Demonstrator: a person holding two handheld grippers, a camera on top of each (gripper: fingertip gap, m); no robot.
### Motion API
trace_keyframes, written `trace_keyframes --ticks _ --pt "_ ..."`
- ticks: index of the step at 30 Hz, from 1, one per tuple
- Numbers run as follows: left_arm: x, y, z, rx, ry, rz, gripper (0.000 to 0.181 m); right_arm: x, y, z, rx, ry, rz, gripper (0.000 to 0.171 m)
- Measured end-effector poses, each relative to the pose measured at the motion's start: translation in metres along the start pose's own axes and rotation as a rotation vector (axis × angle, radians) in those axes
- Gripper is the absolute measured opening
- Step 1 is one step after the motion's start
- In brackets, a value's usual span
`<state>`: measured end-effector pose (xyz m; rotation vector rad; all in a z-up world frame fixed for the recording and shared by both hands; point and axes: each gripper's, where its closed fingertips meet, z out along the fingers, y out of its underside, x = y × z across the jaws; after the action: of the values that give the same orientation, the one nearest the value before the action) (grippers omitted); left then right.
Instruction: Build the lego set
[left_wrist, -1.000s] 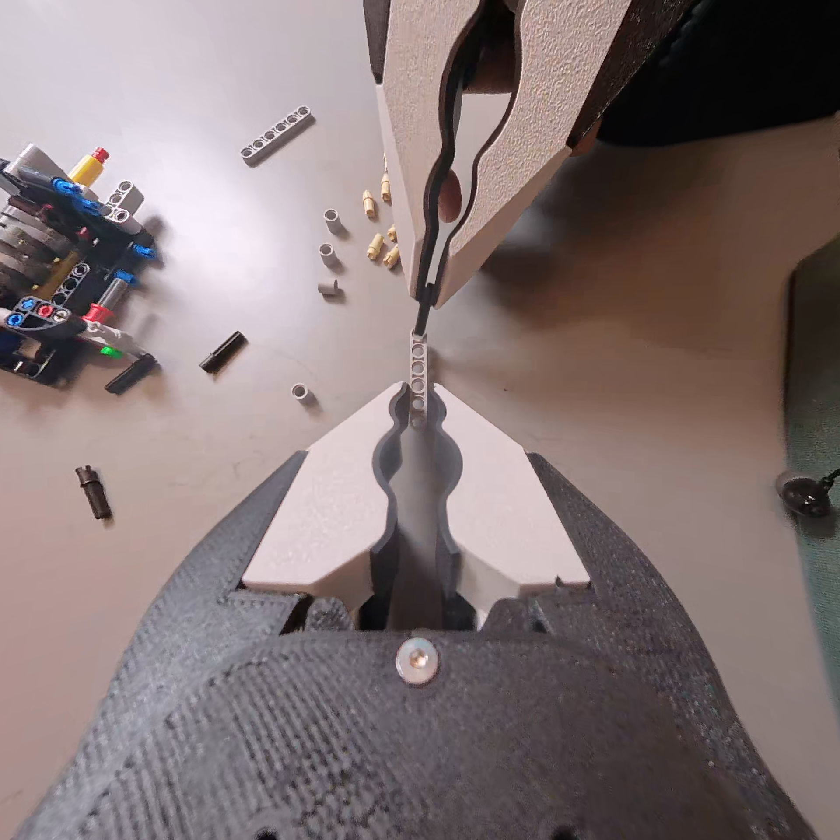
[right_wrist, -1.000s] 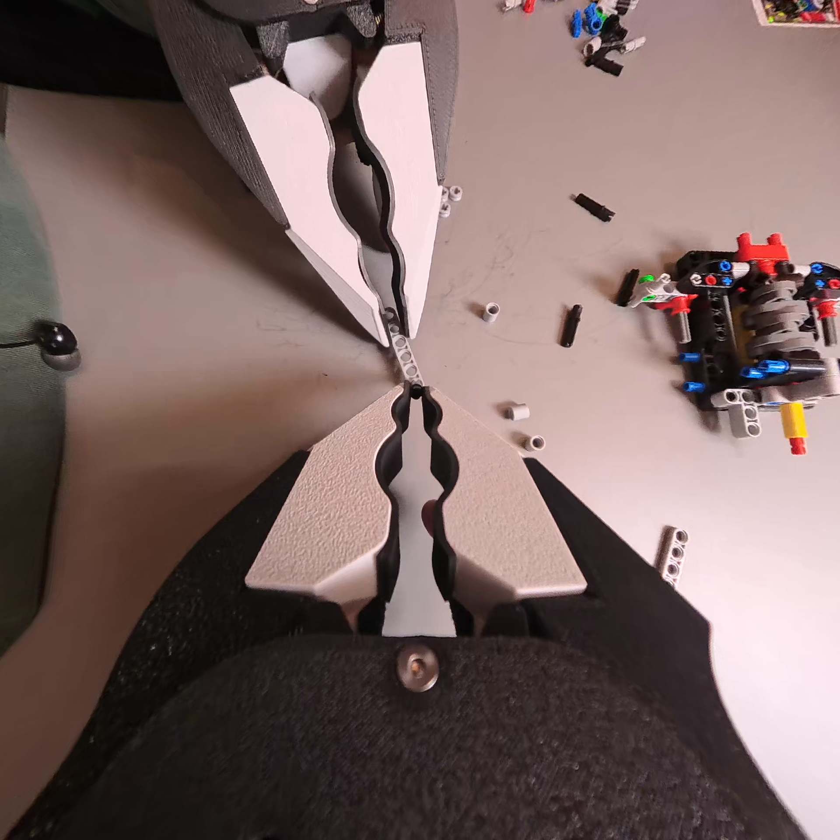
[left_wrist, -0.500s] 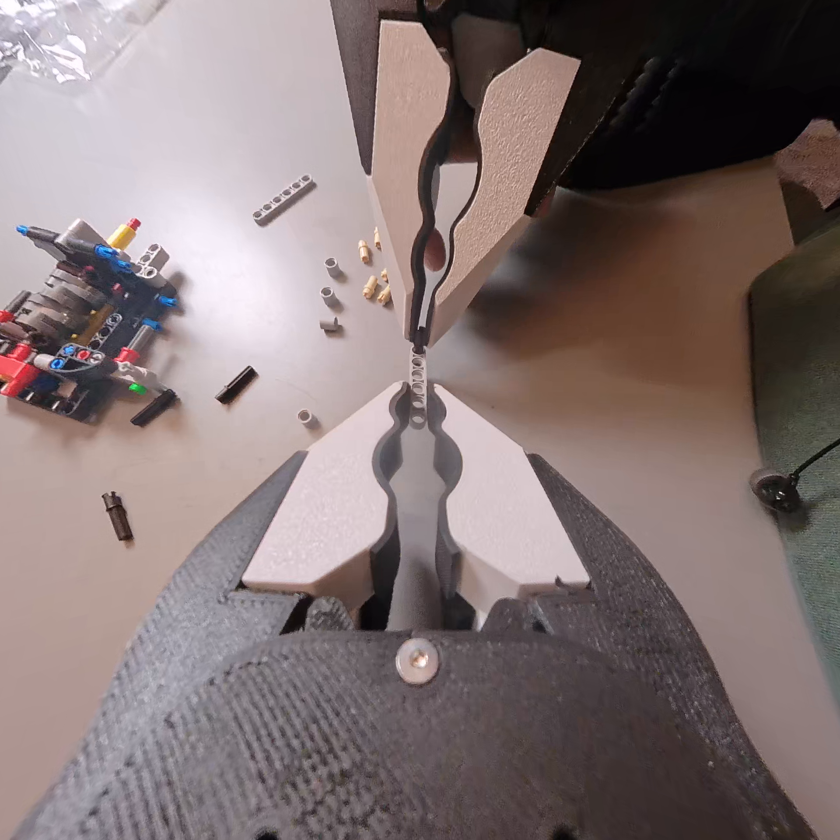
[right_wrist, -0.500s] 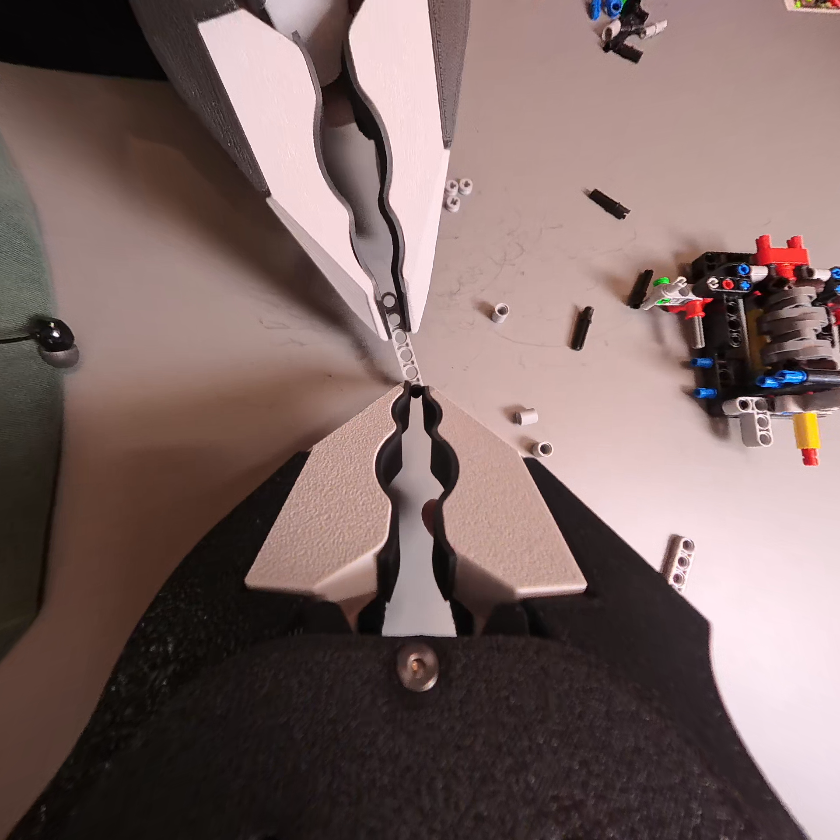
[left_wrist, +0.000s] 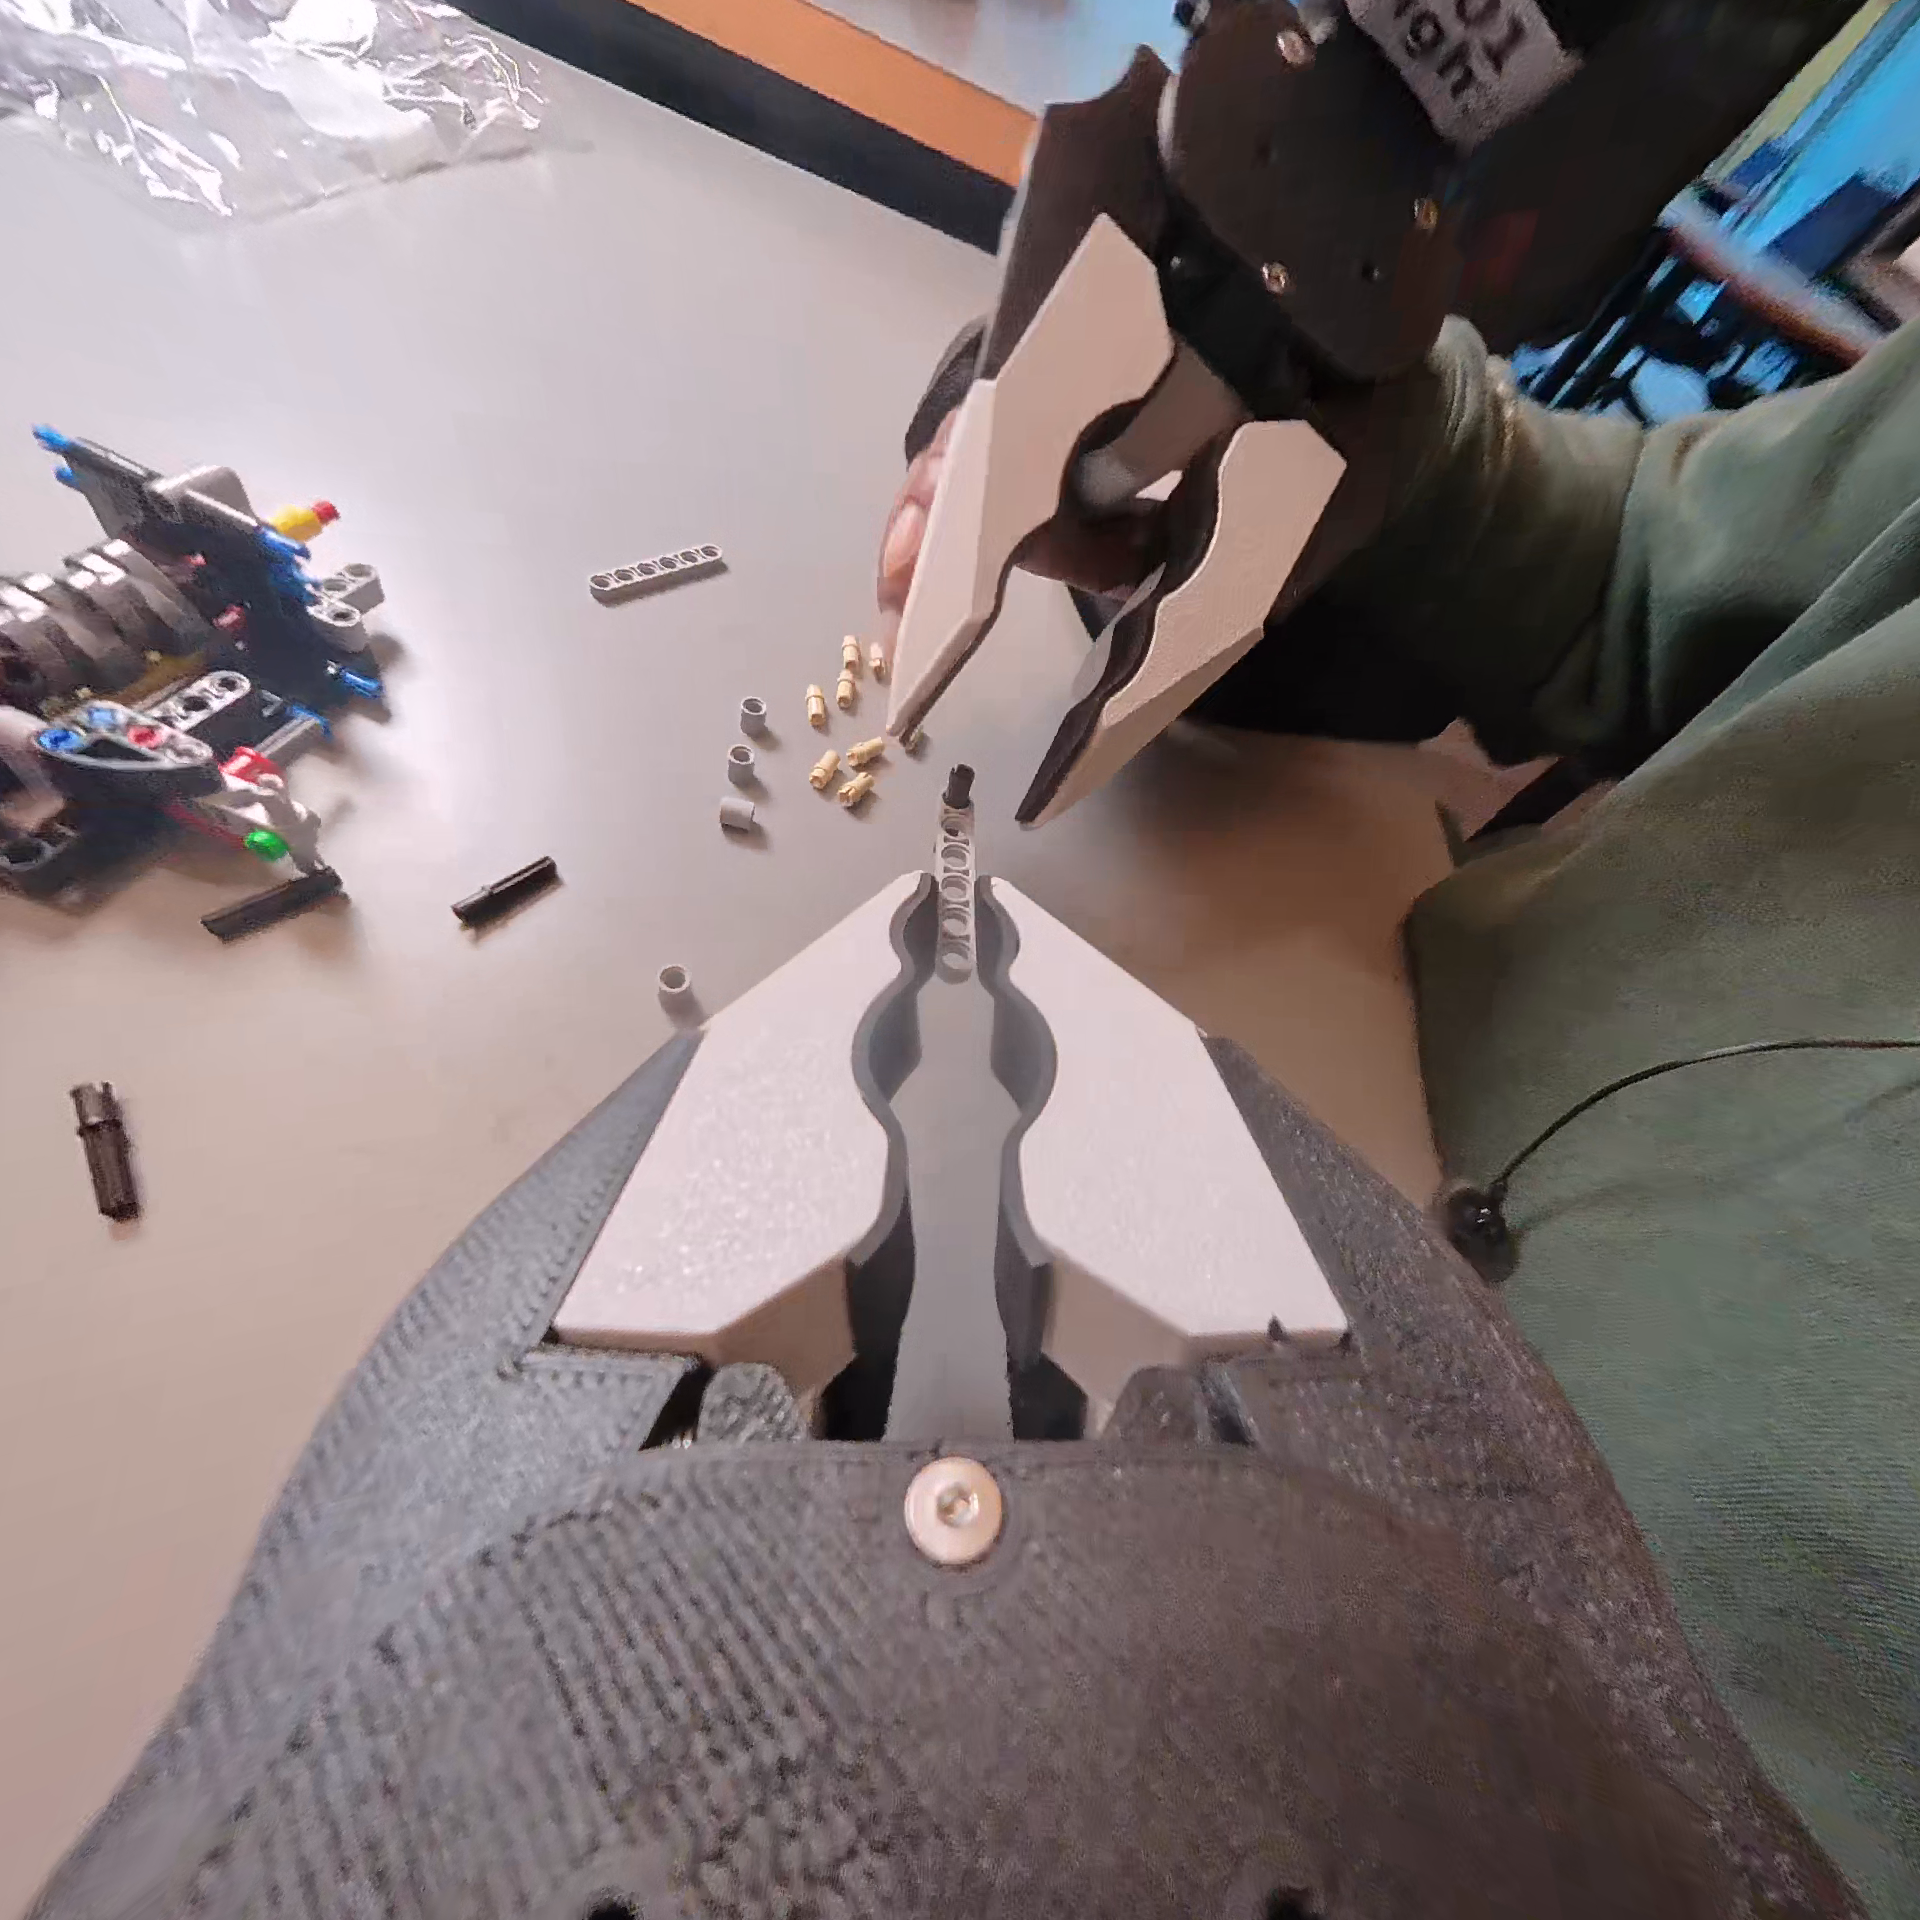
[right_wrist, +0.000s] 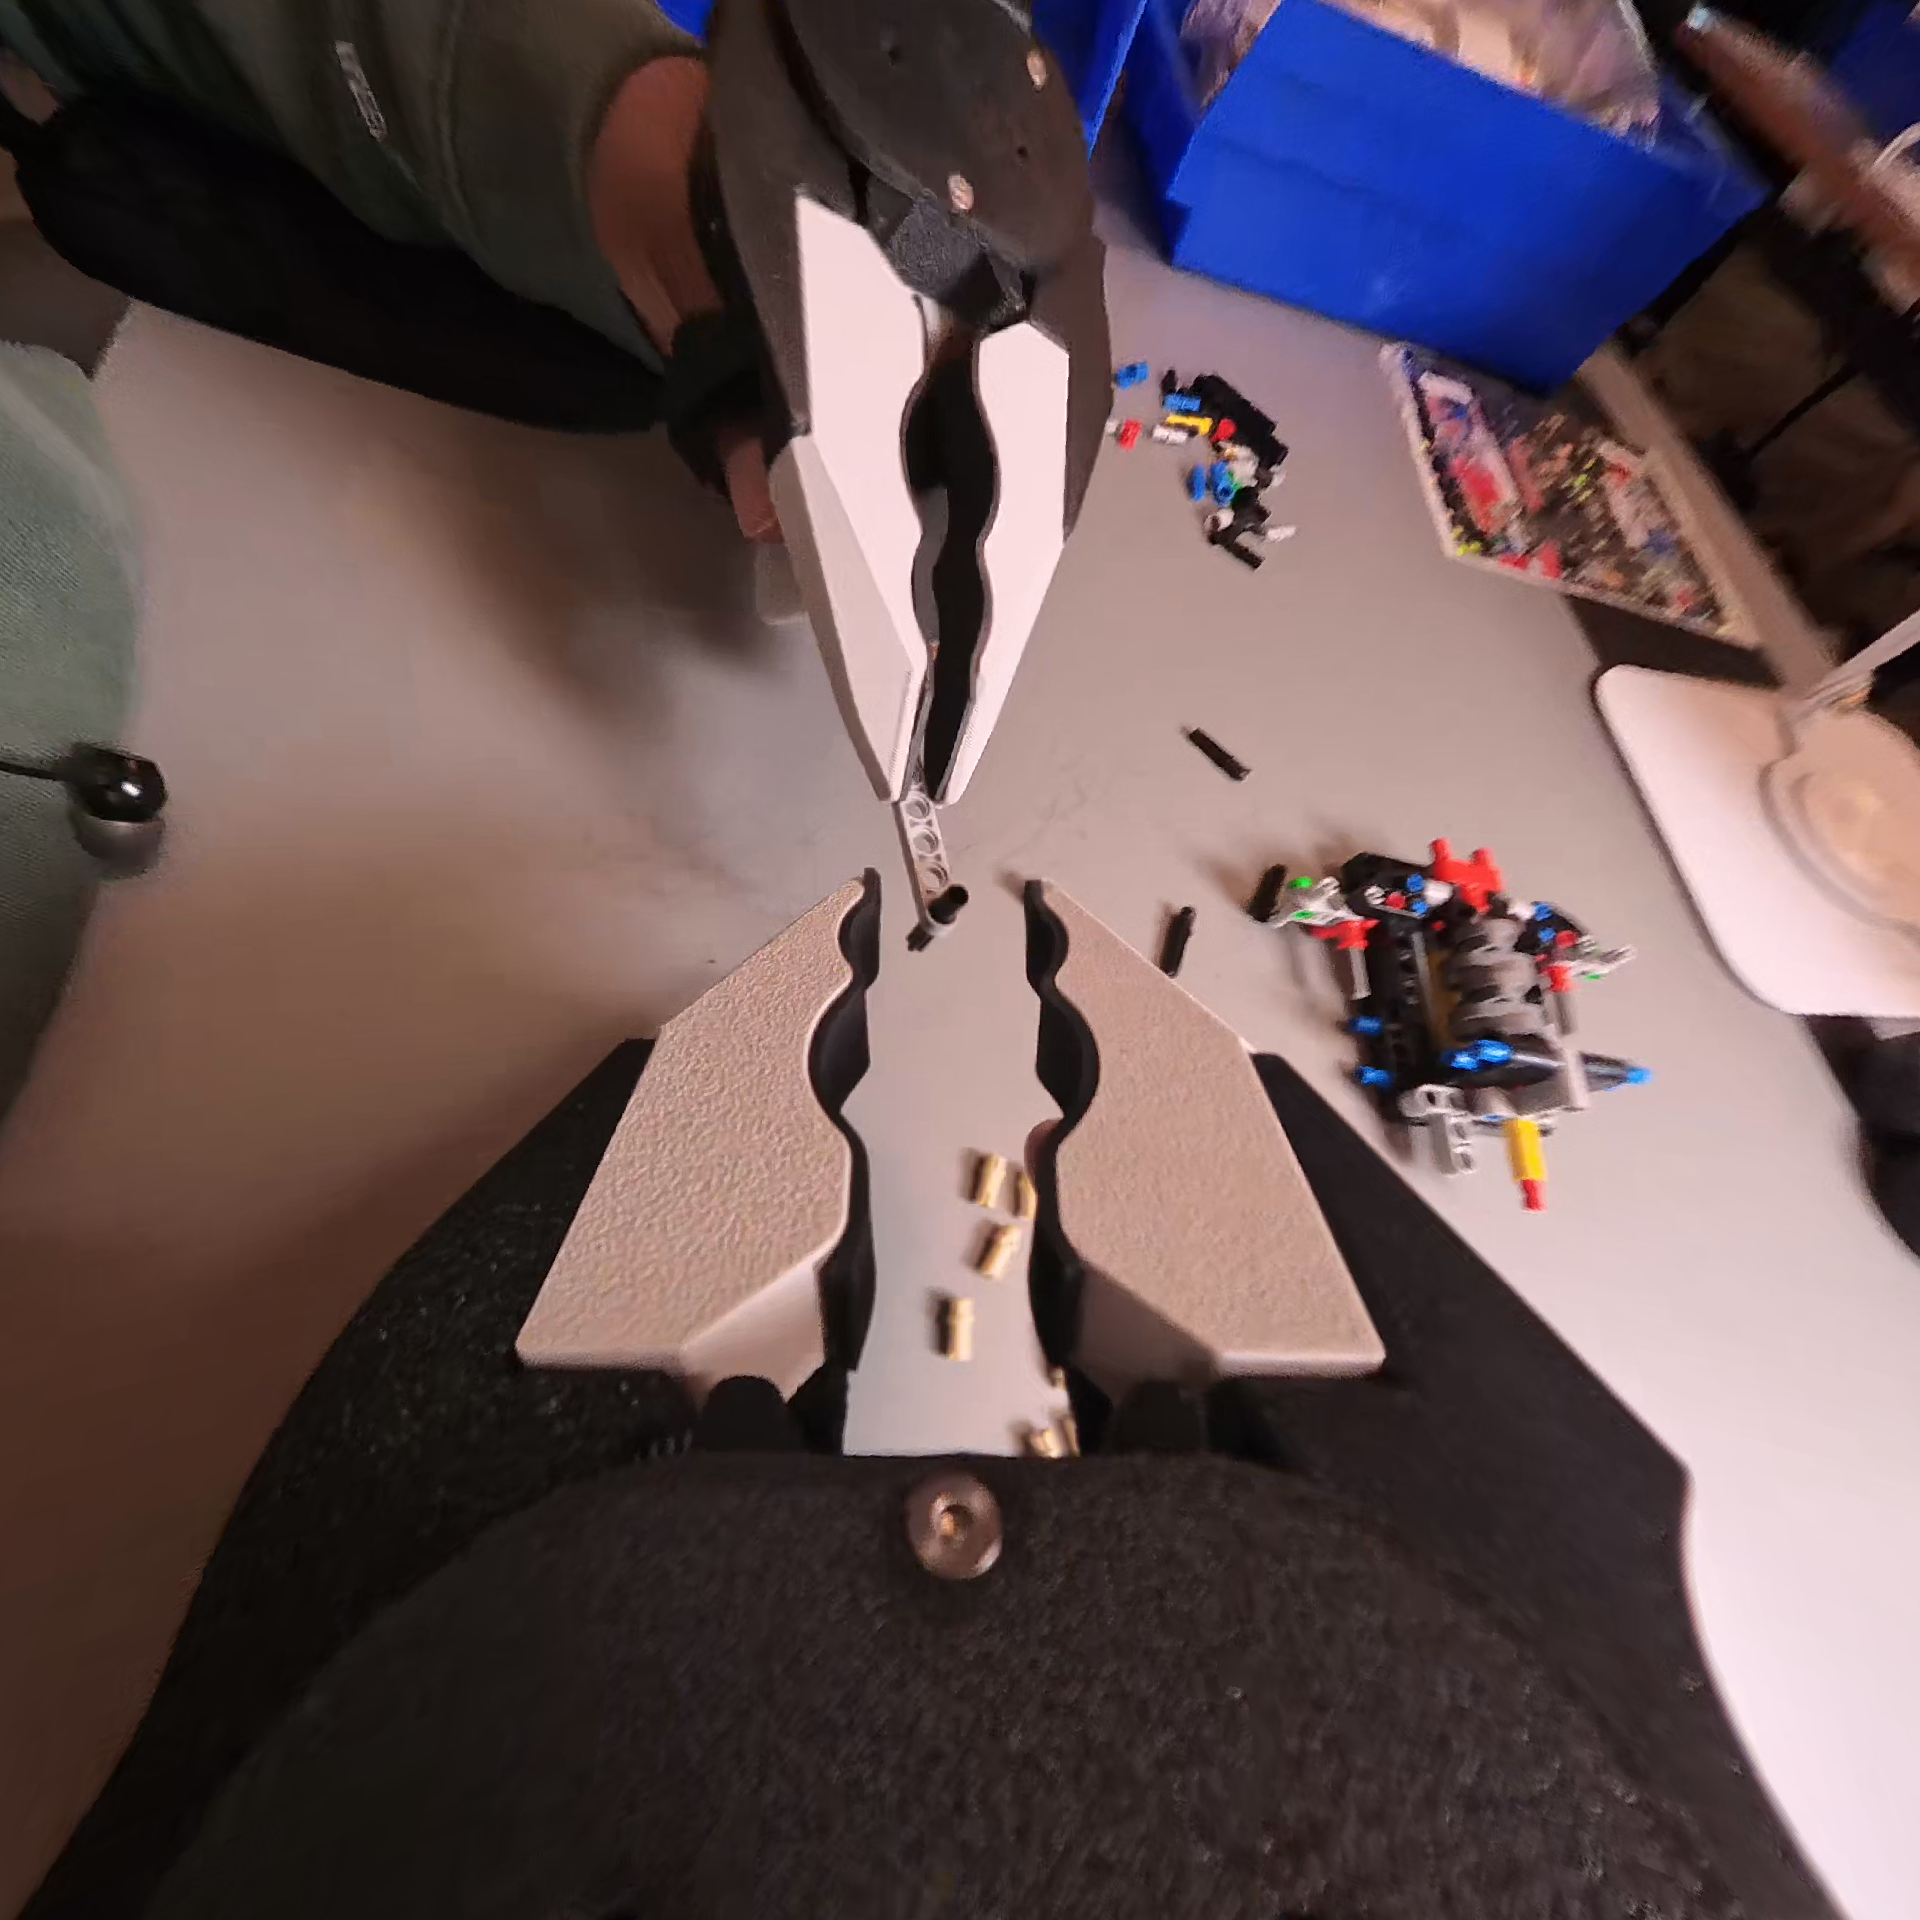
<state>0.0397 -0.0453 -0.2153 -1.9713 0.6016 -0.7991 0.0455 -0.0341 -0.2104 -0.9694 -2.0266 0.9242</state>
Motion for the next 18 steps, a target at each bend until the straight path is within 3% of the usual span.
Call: trace_keyframes --ticks 7,18 --pt "-0.0018 -0.0028 -0.0049 0.048 0.105 -0.199 0.005 0.0023 -0.0009 0.0061 -0.008 0.109 -0.218 0.012" --pt "-0.0011 -0.0043 -0.0062 0.077 0.156 -0.267 0.005 0.0007 -0.002 0.0059 0.014 0.086 -0.168 0.01"
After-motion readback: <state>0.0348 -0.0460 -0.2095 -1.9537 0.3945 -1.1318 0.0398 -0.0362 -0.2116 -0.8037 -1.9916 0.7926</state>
